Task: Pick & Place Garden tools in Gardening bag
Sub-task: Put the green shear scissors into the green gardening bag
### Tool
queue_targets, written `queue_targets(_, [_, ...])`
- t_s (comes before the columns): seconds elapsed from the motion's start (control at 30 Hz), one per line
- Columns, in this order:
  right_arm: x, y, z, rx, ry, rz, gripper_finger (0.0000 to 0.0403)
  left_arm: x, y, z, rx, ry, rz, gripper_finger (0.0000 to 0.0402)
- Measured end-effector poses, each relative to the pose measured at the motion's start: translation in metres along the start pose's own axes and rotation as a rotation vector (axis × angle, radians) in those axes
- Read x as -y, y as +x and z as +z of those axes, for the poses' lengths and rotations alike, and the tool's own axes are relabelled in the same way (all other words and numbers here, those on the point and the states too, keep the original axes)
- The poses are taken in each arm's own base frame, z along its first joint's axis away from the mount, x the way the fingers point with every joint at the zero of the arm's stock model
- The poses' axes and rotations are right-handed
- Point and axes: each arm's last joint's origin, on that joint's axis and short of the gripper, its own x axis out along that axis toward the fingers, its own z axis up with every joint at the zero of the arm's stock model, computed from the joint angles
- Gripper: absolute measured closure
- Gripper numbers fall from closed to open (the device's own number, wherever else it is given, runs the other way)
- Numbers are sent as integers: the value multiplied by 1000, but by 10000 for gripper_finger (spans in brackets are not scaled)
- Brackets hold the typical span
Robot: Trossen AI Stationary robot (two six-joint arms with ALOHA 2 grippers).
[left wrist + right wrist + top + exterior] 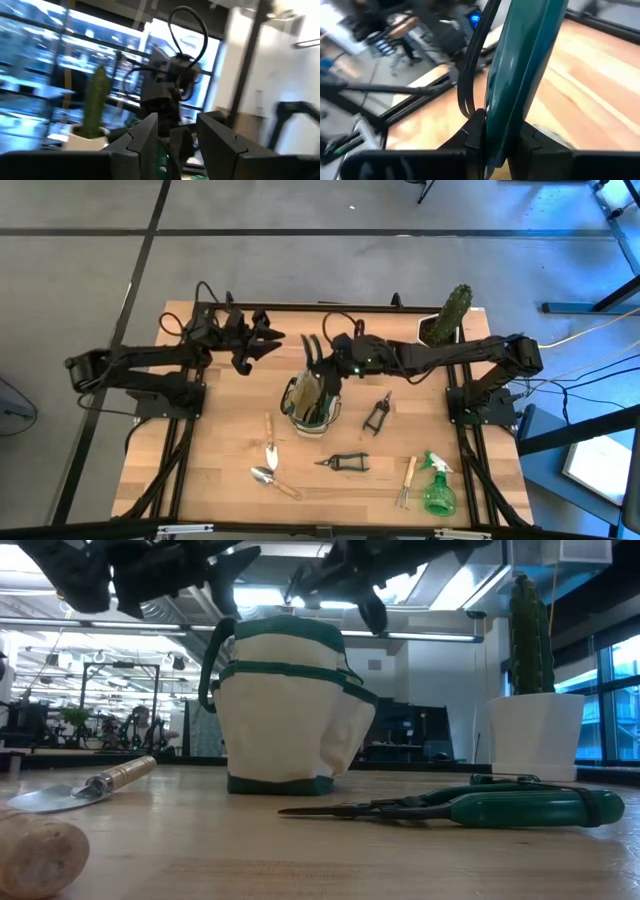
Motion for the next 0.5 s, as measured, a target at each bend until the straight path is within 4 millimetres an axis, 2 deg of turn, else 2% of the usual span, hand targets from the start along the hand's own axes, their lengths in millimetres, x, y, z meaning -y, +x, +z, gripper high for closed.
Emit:
queue_targets(0.23, [-12, -7, 17, -26, 196, -56, 351, 12, -2, 9, 71, 62, 107, 272])
queue_targets(0.5, [-21, -4, -2, 13, 410, -202, 351, 24, -8, 21, 117, 108, 64, 272])
